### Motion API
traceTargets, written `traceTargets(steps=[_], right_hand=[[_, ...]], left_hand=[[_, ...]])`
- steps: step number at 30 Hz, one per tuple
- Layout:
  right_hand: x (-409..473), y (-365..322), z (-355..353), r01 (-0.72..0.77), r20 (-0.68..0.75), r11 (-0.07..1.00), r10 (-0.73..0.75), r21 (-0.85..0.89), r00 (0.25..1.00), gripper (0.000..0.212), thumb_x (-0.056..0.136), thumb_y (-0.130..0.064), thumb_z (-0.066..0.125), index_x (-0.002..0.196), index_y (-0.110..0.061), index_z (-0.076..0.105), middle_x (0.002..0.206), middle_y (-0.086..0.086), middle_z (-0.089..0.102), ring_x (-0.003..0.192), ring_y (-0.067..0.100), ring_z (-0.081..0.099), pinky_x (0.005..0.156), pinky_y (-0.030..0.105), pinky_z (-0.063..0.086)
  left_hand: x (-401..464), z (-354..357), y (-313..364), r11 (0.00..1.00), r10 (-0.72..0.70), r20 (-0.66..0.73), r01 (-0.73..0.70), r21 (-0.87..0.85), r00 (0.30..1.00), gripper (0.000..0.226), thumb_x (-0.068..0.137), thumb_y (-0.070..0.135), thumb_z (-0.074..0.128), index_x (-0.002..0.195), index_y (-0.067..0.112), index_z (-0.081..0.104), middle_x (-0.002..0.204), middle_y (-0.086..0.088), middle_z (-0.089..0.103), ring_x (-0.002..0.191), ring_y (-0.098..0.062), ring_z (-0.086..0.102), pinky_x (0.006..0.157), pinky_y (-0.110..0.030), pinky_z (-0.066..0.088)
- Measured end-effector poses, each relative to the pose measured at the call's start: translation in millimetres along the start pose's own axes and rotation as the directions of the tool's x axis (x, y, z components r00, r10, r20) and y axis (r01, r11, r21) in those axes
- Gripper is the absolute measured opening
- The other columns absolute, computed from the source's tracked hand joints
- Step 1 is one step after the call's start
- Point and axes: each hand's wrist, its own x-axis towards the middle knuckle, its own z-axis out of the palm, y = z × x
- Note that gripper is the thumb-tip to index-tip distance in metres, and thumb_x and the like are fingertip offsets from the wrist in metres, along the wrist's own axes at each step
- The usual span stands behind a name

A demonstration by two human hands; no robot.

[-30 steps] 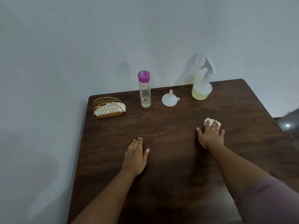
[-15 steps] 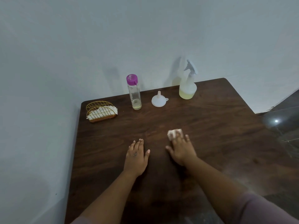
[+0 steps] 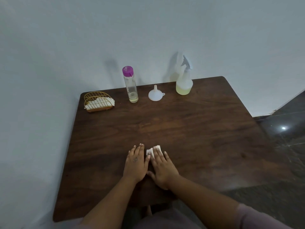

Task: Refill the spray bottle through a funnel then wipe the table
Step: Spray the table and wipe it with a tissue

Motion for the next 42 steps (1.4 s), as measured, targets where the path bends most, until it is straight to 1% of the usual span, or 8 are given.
traceTargets(steps=[2,9,11,17,25,28,36,42], right_hand=[[-2.7,30.2,-7.9,0.003,0.003,0.997,-0.003,-0.082,1.0,0.079,0.09,-0.063,0.012,0.153,-0.017,-0.005,0.16,0.011,-0.009,0.145,0.022,-0.02,0.117,0.043,-0.008],[-58.8,101.1,-8.6,-0.572,-0.023,0.797,0.587,0.193,0.809,0.083,0.095,-0.061,0.021,0.151,-0.007,-0.006,0.159,0.021,-0.007,0.147,0.031,-0.014,0.119,0.046,-0.003],[-67.3,77.9,-0.8,-0.531,-0.034,0.822,0.548,0.208,0.836,0.083,0.095,-0.059,0.025,0.151,-0.006,-0.004,0.158,0.023,-0.006,0.146,0.035,-0.013,0.119,0.046,0.0],[-57.1,30.0,-7.0,0.085,0.099,0.996,-0.081,-0.035,0.992,0.091,0.077,-0.064,-0.003,0.153,-0.013,-0.004,0.16,0.013,-0.007,0.147,0.023,-0.014,0.117,0.04,-0.007],[-66.9,98.5,-22.2,-0.482,0.066,0.868,0.477,0.123,0.876,0.067,0.1,-0.034,0.032,0.15,0.002,0.004,0.157,0.028,0.001,0.146,0.041,-0.001,0.119,0.048,0.009],[-70.2,61.4,-23.8,-0.432,0.172,0.901,0.418,0.049,0.892,0.053,0.1,-0.007,0.022,0.146,0.012,0.004,0.154,0.034,0.002,0.142,0.051,0.003,0.117,0.055,0.009],[-69.9,38.3,-17.7,0.125,0.145,0.988,-0.112,-0.088,0.983,0.049,0.101,-0.008,0.031,0.147,0.002,0.02,0.153,0.024,0.021,0.141,0.036,0.024,0.112,0.044,0.031],[-53.6,103.2,-42.2,-0.246,0.019,0.969,0.245,0.013,0.969,0.043,0.096,0.001,0.03,0.138,-0.003,0.038,0.136,0.017,0.04,0.129,0.031,0.037,0.097,0.044,0.046]], left_hand=[[-10.2,6.0,5.9,1.0,0.001,-0.017,-0.001,0.01,1.0,0.071,0.097,0.055,0.018,0.152,0.011,0.027,0.159,-0.004,0.028,0.149,-0.023,0.017,0.121,-0.038,0.014],[-38.3,20.4,26.6,0.998,-0.058,-0.022,0.058,-0.021,0.998,0.06,0.103,0.042,0.031,0.153,0.01,0.023,0.16,-0.003,0.025,0.149,-0.024,0.014,0.122,-0.039,0.013],[-43.5,24.4,34.5,0.997,-0.065,-0.03,0.064,-0.035,0.997,0.06,0.103,0.042,0.031,0.153,0.01,0.022,0.16,-0.003,0.025,0.149,-0.024,0.014,0.121,-0.039,0.014],[-59.0,33.8,51.8,0.999,-0.03,-0.055,0.027,-0.04,0.998,0.059,0.103,0.042,0.032,0.154,0.012,0.023,0.161,-0.002,0.023,0.149,-0.021,0.013,0.121,-0.038,0.013],[-77.5,36.2,60.4,0.994,-0.08,-0.084,0.074,-0.075,0.993,0.061,0.103,0.043,0.031,0.154,0.012,0.022,0.16,-0.002,0.024,0.149,-0.023,0.014,0.12,-0.04,0.019],[-79.9,38.6,62.6,0.995,-0.084,-0.06,0.08,-0.065,0.995,0.062,0.103,0.043,0.032,0.154,0.011,0.019,0.161,-0.003,0.022,0.149,-0.023,0.013,0.12,-0.04,0.017],[-75.1,30.6,74.3,0.998,-0.014,-0.057,0.01,-0.064,0.998,0.064,0.101,0.03,0.041,0.155,0.011,0.012,0.163,-0.002,0.012,0.15,-0.019,0.009,0.118,-0.03,0.017],[-65.6,22.9,74.2,0.998,0.016,-0.02,-0.017,-0.065,1.0,0.067,0.1,0.03,0.042,0.156,0.013,0.009,0.163,0.0,0.009,0.15,-0.02,0.007,0.119,-0.032,0.018]])
